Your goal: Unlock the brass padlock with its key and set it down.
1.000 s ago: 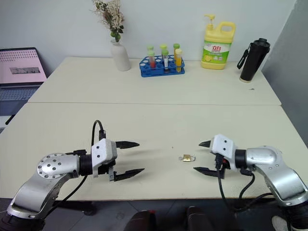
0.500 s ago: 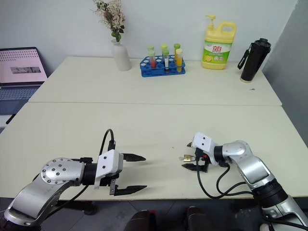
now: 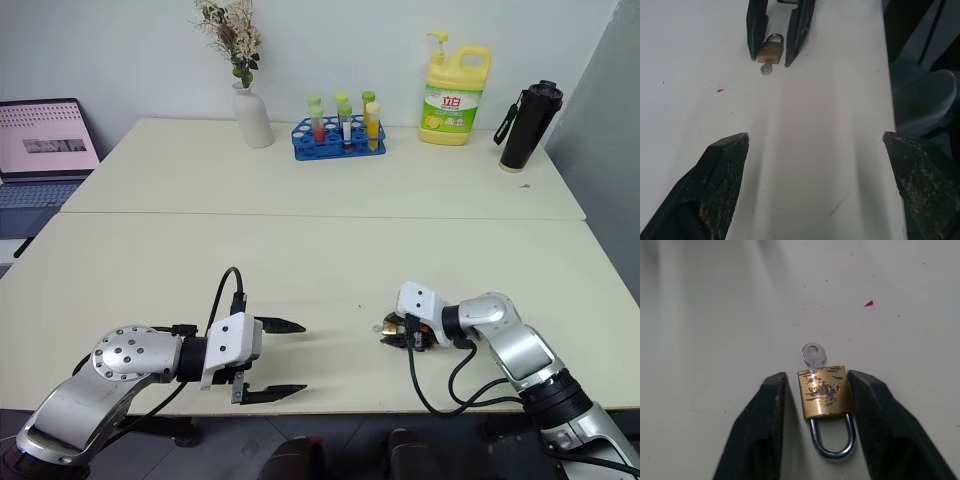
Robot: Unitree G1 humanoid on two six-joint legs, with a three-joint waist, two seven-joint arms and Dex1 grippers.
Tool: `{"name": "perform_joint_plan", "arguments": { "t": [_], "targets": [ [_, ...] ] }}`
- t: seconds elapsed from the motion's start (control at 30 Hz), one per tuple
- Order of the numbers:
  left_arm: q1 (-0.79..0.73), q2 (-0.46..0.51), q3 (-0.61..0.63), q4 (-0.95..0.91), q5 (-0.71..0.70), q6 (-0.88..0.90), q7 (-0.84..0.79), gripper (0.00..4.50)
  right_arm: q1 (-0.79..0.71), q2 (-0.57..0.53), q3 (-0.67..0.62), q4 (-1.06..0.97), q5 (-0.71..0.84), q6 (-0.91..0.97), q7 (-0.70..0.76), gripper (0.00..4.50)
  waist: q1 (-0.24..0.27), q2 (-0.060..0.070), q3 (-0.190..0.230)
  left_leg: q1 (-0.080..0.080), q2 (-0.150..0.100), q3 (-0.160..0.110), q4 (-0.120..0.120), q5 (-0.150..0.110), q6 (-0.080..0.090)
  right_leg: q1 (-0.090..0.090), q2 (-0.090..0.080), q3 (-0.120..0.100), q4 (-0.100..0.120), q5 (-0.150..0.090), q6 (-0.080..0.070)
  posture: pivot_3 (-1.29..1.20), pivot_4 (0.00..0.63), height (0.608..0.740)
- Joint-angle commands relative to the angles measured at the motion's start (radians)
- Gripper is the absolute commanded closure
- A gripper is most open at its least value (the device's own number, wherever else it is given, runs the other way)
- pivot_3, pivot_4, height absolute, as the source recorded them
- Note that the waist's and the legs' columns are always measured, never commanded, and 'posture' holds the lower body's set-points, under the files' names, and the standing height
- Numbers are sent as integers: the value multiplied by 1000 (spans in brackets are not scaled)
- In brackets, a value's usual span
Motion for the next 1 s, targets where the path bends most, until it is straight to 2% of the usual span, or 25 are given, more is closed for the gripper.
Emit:
{"name": "perform_joint_plan", "arguments": {
  "t": [0.03, 0.27, 0.5, 0.63, 0.73, 1.0],
  "targets": [
    [-14, -5, -3, -10, -1, -17, -1, 0, 11, -21, 5, 23, -42, 23, -10, 3586, 0, 0, 0, 0, 0, 0, 0, 0, 0, 0, 0, 0, 0, 0, 0, 0, 150, 740],
    [-14, -20, 6, 0, -1, -10, 20, 0, -4, -19, -19, -4, -68, -76, -38, 3580, 0, 0, 0, 0, 0, 0, 0, 0, 0, 0, 0, 0, 0, 0, 0, 0, 150, 740],
    [-96, -117, 46, 29, -61, 56, 103, 0, 34, -124, -105, -173, -174, -355, -102, 3580, 3, 1, 0, -2, -1, 0, 0, 0, 0, -1, 0, -1, 0, 0, 0, 0, 150, 740],
    [-243, -211, 76, 49, -223, 223, 143, 0, 98, -190, -192, -273, -296, -517, -208, 3580, 6, 0, 1, -3, -1, 0, 0, 0, 0, -1, 0, -1, 0, 0, 0, 0, 150, 740],
    [-341, -249, 64, 94, -275, 295, 147, 0, 98, -180, -227, -275, -360, -621, -300, 3580, 2, -1, 0, -2, -1, 0, 1, 0, 0, 0, 1, -1, 0, 0, 1, 0, 150, 740],
    [-590, -323, -28, 294, -241, 316, 94, 0, 58, -164, -262, -159, -528, -865, -508, 3580, 0, -1, 0, -1, -2, 2, 1, 0, -1, 0, 2, -1, 1, 0, 1, 0, 150, 740]
  ]
}}
